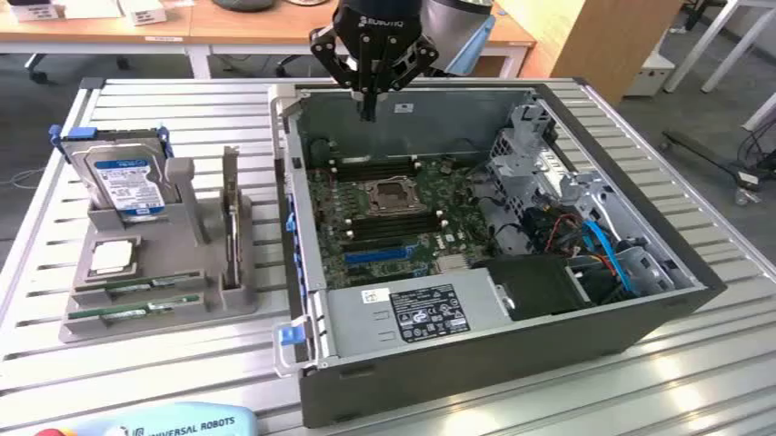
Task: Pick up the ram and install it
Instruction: 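Reach for the ram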
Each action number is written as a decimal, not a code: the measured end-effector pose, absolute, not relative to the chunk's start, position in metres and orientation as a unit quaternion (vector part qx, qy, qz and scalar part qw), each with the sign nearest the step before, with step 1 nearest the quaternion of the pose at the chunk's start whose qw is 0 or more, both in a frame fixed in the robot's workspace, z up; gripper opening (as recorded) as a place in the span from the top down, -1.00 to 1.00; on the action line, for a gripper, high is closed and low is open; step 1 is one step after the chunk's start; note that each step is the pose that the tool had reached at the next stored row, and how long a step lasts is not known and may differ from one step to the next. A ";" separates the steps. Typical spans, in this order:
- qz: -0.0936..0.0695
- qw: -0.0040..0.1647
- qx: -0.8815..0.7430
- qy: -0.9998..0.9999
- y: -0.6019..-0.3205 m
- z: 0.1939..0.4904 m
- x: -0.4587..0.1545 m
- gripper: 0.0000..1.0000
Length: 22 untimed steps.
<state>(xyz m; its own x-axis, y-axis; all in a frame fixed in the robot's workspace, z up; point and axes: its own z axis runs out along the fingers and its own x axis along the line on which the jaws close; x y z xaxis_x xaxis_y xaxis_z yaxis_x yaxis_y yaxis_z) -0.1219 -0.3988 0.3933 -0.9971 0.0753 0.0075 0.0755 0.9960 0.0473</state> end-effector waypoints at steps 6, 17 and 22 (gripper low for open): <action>-0.024 0.003 -0.038 -0.999 -0.399 0.393 -0.122 0.80; -0.024 0.003 -0.038 -0.999 -0.399 0.393 -0.122 0.80; -0.024 0.003 -0.038 -0.999 -0.399 0.393 -0.126 0.80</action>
